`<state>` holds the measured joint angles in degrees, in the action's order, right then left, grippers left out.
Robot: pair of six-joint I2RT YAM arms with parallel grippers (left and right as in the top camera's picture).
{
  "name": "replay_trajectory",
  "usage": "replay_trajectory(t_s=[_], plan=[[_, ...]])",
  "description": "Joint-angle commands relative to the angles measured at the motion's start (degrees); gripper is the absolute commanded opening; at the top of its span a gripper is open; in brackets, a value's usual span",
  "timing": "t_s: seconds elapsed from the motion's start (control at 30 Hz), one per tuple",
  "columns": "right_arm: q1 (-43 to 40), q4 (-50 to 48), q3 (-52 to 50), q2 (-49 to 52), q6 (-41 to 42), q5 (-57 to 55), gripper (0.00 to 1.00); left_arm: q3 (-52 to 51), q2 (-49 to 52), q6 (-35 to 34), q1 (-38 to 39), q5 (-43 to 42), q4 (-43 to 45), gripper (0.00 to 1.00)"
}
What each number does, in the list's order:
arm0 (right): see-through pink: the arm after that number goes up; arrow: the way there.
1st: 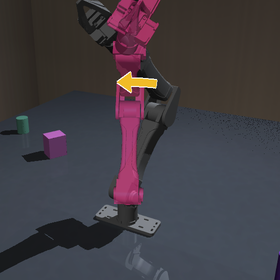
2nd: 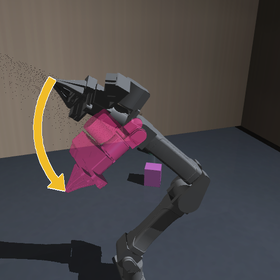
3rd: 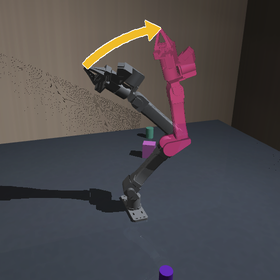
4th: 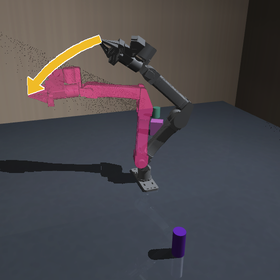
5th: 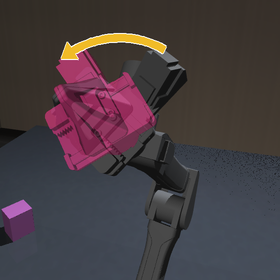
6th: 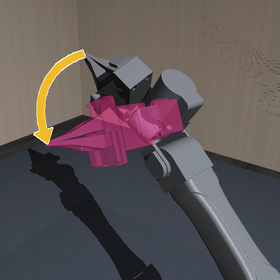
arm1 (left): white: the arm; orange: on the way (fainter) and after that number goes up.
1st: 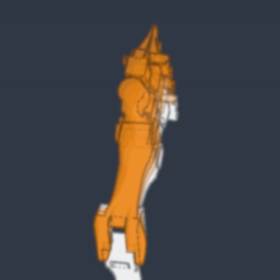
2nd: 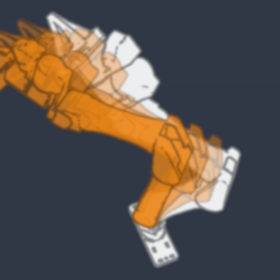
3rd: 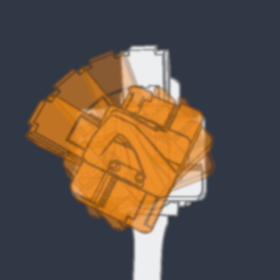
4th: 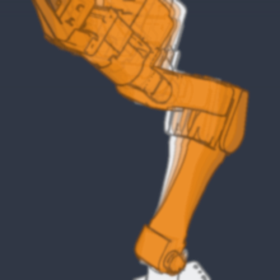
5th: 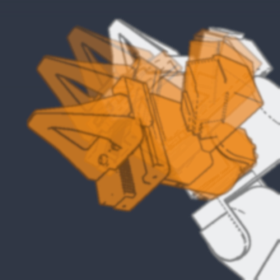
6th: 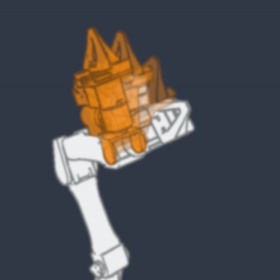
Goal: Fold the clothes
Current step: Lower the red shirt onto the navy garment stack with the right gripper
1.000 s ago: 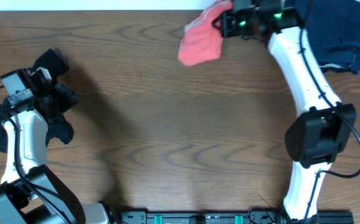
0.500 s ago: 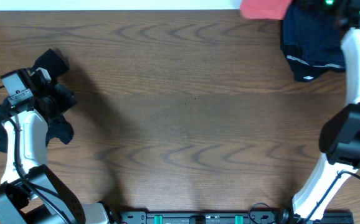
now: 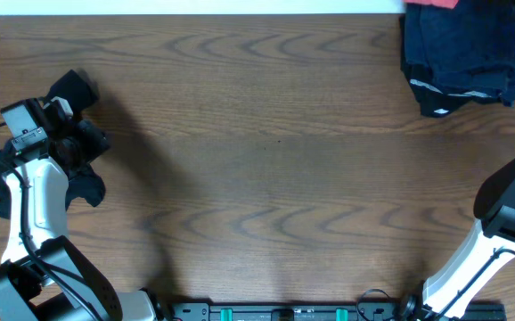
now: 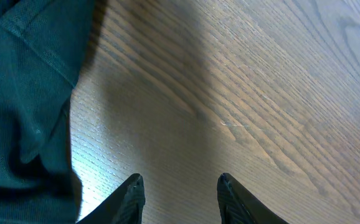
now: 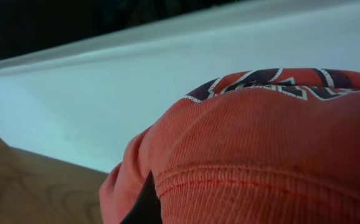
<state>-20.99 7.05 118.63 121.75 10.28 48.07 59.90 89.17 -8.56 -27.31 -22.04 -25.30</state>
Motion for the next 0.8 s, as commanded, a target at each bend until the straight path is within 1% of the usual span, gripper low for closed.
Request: replay_trajectory(t_s=[0.0,0.13,0.33,0.6,0.77], plan=[[-1.4,-2.2,0.5,-1.4,0.4,2.6,0.01,0.3,0.8,0.8,0.1,0.7,-0.1,0.41],[-1.8,-7.7,0.5,2.3,0.6,7.9,0.01,0.3,0.8,0.8,0.1,1.4,-0.1,0.41],[-2.9,-11.2,0.5,8.1,0.6,7.9,0.01,0.3,0.8,0.8,0.1,2.2,-0.8,0.41],[-7.6,-10.1,0.5,17.4,3.1,9.6,0.01,0.3,0.8,0.8,0.1,2.2,-1.0,0.41],[-9.5,-4.1,0.5,19.8,2.3,7.9,0.01,0.3,0.8,0.8,0.1,2.2,-0.9,0.41]])
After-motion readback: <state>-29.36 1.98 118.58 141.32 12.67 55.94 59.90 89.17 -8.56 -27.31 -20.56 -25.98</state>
